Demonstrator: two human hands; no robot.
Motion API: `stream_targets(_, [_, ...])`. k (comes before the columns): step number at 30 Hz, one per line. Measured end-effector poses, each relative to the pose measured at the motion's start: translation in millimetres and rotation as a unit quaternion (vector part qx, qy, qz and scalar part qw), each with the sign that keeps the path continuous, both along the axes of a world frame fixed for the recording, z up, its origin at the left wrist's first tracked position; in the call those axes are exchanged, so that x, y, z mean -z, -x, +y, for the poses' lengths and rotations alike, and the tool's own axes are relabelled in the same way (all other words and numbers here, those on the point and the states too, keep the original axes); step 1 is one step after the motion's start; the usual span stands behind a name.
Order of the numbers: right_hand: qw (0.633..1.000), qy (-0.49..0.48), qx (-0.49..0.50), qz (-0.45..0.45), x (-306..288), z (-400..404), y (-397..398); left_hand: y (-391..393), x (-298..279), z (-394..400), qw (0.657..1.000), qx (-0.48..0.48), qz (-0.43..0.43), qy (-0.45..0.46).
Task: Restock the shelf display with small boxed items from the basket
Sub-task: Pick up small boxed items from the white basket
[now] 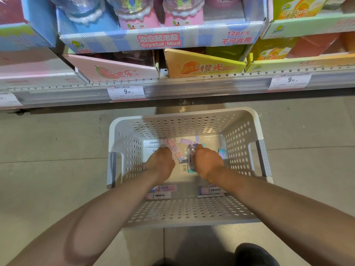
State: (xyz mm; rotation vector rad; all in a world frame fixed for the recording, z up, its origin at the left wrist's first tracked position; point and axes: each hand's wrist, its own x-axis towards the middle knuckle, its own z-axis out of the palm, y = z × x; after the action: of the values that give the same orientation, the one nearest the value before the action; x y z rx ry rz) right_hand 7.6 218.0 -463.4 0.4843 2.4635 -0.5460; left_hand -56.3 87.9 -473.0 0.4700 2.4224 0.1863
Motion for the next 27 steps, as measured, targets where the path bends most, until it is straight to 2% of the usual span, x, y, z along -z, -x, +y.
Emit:
stream_targets(7, [0.999, 0.032, 0.035, 0.019, 13, -13, 1, -1, -5, -3, 1.000, 0.010, 0.007, 0.024])
stream_targets(11, [0.993, 0.084, 0.081, -0.003, 11, -18, 0, 2, -5, -4, 1.000, 0.004, -0.001, 0.017])
stream_targets(16, [0.981, 0.144, 0.130, 0.007, 2, -15, 4, 10, -16, -1, 0.999, 0.041, -0.016, -0.001])
stream_targets(19, [0.962, 0.199, 0.184, 0.006, -22, -3, 8, 19, -35, -2, 0.999, 0.010, -0.040, -0.034])
stream_targets(23, [0.957, 0.216, 0.194, -0.003, -71, 13, 16, 25, -79, -4, 0.993, -0.031, -0.071, -0.094])
stream_targets(27, [0.932, 0.289, 0.217, -0.008, -147, 19, 21, 23, -152, -6, 0.966, -0.102, -0.144, -0.188])
